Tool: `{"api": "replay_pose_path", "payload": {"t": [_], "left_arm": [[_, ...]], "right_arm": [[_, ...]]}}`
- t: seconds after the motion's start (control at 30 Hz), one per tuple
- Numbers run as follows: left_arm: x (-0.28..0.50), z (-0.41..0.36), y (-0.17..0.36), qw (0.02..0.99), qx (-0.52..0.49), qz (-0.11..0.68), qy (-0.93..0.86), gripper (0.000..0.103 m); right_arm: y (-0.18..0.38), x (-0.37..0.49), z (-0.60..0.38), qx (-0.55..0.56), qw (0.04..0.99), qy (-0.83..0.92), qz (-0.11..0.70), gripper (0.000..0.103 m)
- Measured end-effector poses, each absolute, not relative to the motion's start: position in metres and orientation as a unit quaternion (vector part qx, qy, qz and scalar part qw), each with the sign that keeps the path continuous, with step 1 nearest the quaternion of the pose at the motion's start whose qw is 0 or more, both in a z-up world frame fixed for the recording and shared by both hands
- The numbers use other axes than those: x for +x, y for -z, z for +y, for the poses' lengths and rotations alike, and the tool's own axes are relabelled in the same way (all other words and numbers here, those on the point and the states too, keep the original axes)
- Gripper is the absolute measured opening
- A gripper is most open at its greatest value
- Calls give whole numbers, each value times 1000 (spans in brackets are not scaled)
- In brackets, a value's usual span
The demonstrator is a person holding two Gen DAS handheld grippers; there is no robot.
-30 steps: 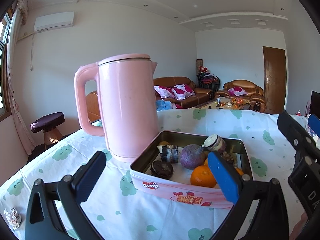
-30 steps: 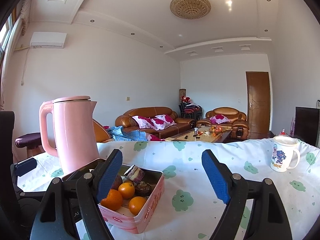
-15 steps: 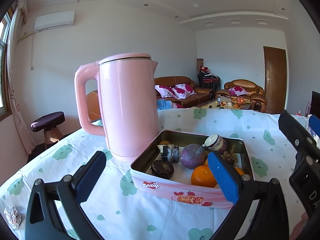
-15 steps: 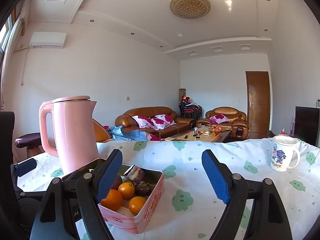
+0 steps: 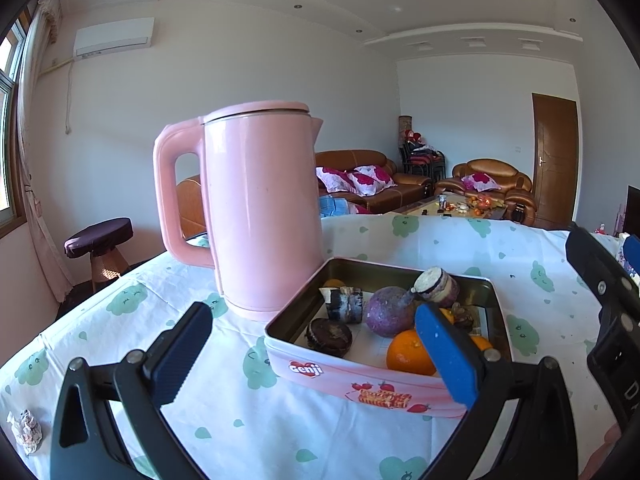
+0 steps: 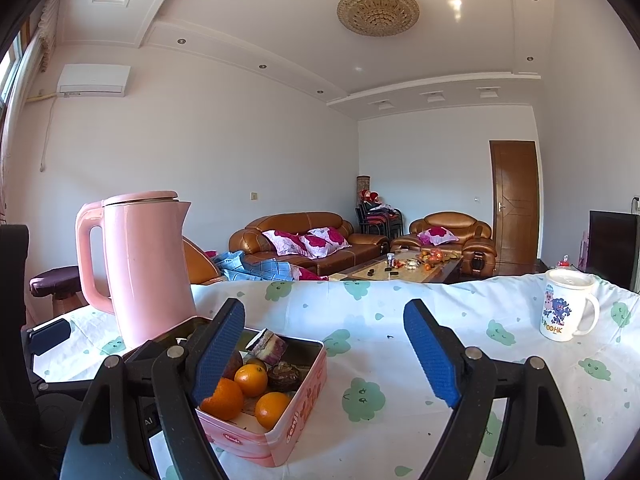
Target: Organize fruits
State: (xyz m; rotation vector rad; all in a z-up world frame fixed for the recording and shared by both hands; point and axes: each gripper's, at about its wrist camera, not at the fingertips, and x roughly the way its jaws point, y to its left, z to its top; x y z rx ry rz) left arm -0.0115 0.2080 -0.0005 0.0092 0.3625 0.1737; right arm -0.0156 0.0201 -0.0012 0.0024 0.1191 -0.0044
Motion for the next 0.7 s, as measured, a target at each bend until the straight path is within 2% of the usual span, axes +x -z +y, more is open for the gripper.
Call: {"api": "replay_pose_path", "payload": {"t": [0.7], "left_arm": [[-9, 203, 0, 977, 17, 186, -103, 103]], "right_arm": [[1, -15, 20, 3, 998, 4, 62, 83]]}}
